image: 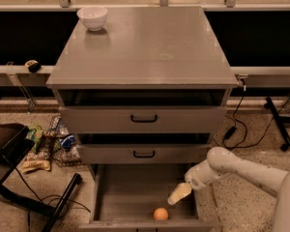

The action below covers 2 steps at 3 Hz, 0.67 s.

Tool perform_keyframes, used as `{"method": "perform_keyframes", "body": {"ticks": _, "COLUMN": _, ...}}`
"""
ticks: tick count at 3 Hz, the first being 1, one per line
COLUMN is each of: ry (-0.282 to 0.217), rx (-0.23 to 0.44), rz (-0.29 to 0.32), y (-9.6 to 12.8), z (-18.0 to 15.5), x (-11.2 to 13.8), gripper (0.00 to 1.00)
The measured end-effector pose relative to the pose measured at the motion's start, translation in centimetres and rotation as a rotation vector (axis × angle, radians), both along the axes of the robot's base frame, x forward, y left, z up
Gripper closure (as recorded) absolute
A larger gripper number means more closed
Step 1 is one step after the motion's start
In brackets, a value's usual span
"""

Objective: Place orange into bottom drawer

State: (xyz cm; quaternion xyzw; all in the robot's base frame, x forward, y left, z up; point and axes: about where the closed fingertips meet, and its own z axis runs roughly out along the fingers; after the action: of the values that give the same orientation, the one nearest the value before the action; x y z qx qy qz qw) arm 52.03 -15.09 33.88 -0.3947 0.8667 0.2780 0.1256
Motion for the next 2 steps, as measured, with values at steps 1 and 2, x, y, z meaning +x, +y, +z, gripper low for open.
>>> {"method": "perform_keyframes", "body": {"ticks": 1, "ry": 0.039, "rx": -0.108, "rz": 0.118, "y": -2.5, "z": 6.3, "x": -3.1, "gripper": 0.0}}
{"method": "perform_keyframes", "body": {"ticks": 2, "ry": 0.057, "rx": -0.238, "rz": 0.178, "y": -4.6, "z": 13.1, "x": -5.2, "gripper": 0.0}}
